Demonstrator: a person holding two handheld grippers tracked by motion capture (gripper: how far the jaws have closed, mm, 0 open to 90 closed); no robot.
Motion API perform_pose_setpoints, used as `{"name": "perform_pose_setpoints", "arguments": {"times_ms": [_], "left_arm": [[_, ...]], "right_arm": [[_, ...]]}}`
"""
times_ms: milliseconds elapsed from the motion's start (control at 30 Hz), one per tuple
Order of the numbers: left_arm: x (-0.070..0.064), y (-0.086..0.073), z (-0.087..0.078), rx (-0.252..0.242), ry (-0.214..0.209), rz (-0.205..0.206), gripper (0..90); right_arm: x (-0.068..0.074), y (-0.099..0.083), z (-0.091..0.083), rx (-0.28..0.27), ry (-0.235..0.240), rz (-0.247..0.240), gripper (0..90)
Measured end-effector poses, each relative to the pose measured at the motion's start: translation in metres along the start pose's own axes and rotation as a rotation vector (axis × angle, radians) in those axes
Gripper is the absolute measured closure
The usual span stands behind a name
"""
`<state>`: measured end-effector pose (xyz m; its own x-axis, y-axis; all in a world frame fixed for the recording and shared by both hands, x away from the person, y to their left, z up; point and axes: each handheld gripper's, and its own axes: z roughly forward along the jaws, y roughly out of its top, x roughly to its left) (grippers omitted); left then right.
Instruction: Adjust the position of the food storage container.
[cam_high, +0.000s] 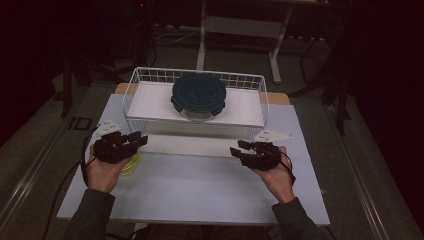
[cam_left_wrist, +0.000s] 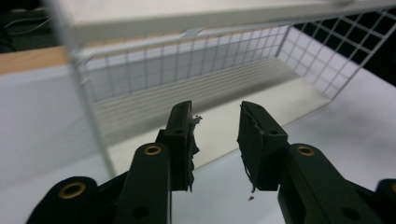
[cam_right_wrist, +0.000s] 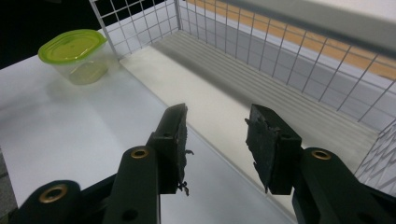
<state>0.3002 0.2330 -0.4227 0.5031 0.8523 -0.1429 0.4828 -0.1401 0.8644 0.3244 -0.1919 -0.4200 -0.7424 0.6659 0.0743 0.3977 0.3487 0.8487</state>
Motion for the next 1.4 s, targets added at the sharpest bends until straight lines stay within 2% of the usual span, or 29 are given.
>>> {"name": "perform_pose_setpoints", "arguments": {"times_ms": [100, 133, 167, 200, 300, 433, 667, 700, 733, 967, 1067, 1300, 1400], "left_arm": [[0.007, -0.007, -0.001, 0.019, 0.029, 0.010, 73.0], [0.009, -0.009, -0.002, 0.026, 0.037, 0.010, 75.3], [0.013, -0.011, -0.002, 0.030, 0.040, 0.008, 81.1], [0.016, -0.013, -0.003, 0.035, 0.052, 0.005, 81.1], [0.026, -0.019, -0.004, 0.058, 0.085, 0.002, 89.7], [0.041, -0.027, -0.003, 0.103, 0.138, -0.003, 90.0], [0.071, -0.038, -0.003, 0.143, 0.215, -0.050, 90.0], [0.080, -0.041, -0.001, 0.154, 0.230, -0.059, 90.0], [0.080, -0.041, -0.001, 0.154, 0.230, -0.059, 90.0], [0.102, -0.047, 0.003, 0.184, 0.256, -0.112, 90.0], [0.104, -0.049, 0.007, 0.217, 0.252, -0.105, 90.0], [0.101, -0.056, 0.012, 0.225, 0.217, -0.116, 90.0], [0.098, -0.061, 0.010, 0.213, 0.198, -0.122, 90.0]], "right_arm": [[0.001, -0.004, 0.001, 0.004, 0.004, 0.000, 56.8], [0.001, -0.006, 0.002, 0.006, 0.005, 0.000, 56.8], [0.000, -0.009, 0.003, 0.009, 0.005, 0.007, 56.8], [0.000, -0.009, 0.003, 0.009, 0.005, 0.007, 56.8], [-0.001, -0.012, 0.004, 0.012, 0.007, 0.017, 56.8], [-0.001, -0.015, 0.004, 0.014, 0.009, 0.025, 56.8], [-0.003, -0.018, 0.004, 0.013, 0.006, 0.028, 56.9], [-0.002, -0.018, 0.005, 0.012, 0.007, 0.028, 56.8], [-0.002, -0.018, 0.005, 0.012, 0.007, 0.028, 56.8], [-0.002, -0.019, 0.005, 0.009, 0.012, 0.029, 56.9], [-0.002, -0.020, 0.006, 0.012, 0.012, 0.030, 56.9], [-0.002, -0.020, 0.006, 0.016, 0.014, 0.034, 56.9], [-0.004, -0.020, 0.004, 0.011, 0.011, 0.032, 56.7]]}}
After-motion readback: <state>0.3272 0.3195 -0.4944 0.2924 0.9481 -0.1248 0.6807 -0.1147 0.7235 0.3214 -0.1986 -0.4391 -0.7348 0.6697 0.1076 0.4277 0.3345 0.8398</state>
